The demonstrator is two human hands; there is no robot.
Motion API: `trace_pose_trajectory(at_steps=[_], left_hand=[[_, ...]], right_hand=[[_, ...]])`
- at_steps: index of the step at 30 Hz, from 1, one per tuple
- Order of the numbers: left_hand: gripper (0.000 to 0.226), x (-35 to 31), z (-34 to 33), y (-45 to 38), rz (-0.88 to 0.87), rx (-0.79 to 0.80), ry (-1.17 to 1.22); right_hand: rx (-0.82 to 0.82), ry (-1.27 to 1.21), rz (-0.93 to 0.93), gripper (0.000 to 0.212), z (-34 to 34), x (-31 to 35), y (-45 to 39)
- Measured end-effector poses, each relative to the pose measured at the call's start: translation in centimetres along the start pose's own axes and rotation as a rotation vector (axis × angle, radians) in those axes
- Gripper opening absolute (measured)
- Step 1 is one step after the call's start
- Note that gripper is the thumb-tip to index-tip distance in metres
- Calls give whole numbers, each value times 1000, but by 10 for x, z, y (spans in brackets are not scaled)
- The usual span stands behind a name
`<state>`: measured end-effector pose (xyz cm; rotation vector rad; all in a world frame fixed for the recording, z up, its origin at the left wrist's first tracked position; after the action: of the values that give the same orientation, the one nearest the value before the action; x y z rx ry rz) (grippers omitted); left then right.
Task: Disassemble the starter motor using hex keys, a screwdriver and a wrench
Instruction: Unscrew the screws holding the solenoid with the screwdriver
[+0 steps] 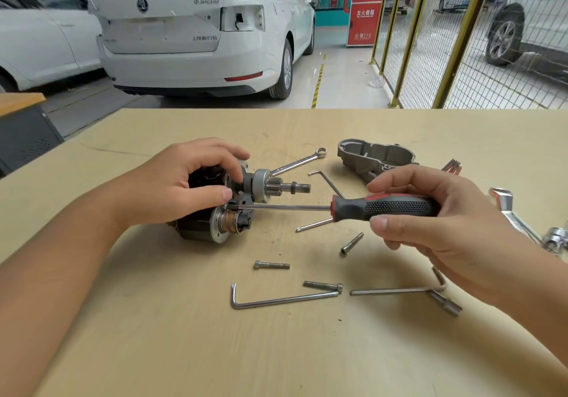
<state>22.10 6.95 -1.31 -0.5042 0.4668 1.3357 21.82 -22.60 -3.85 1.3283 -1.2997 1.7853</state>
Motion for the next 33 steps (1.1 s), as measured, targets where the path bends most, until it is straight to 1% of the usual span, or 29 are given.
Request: trace_pose_trajectory(at_steps=[2, 4, 5, 7, 9, 12, 14, 16, 19, 20, 22, 24, 26, 29, 31, 33], left_hand=[[25, 5, 0, -1, 43, 17, 4], [42, 10, 1, -1, 90, 39, 8], [49, 12, 1, -1, 108, 47, 6], [55, 14, 0, -1, 129, 66, 13], [56, 16, -1, -1, 137, 81, 33], [59, 17, -2, -1, 156, 106, 50], [61, 18, -3, -2, 171, 111, 57], [62, 18, -3, -2, 176, 108, 45], [63, 19, -4, -3, 174, 102, 27], [63, 21, -4, -4, 173, 97, 24], [61, 23, -4, -4, 168, 84, 28], [53, 24, -4, -6, 156, 59, 83], [47, 24, -2, -8, 150, 21, 158], [50, 25, -3, -10, 161, 12, 190], [54, 24, -4, -10, 165, 30, 172], [56, 22, -5, -8, 164, 46, 139]], right_hand=[[6, 9, -48, 33, -4, -3, 1], [3, 4, -95, 35, -5, -6, 2], [-6, -7, -104, 35, -3, -7, 2], [-14, -19, -81, 34, -1, -4, 1], [4, 20, -13, 38, -3, 2, 1], [-5, 190, 95, 46, -1, 9, 2], [-23, 260, 113, 49, 2, 9, 1], [-9, 282, 87, 45, 1, 8, 2], [71, 222, -64, 37, -7, -1, 6], [79, 198, -118, 32, -8, -5, 6], [73, 171, -163, 24, -7, -9, 5], [47, 129, -154, 22, -7, -9, 4], [19, 79, -104, 23, -9, -4, 3], [-32, 7, -32, 32, -5, 1, 2], [-58, -41, -42, 35, -1, -1, 1], [-25, -57, -84, 35, -5, -5, 3]])
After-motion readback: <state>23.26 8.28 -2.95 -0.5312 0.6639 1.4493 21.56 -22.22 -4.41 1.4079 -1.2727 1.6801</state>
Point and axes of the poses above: each hand's wrist, its own y-axis away from the middle knuckle, its own z-axis out of the back of the hand, x = y × z, the point moved 8 cm from there along -y, towards the middle knuckle, and after that the axes turned 15 degrees about z, right-handed, at the moved point
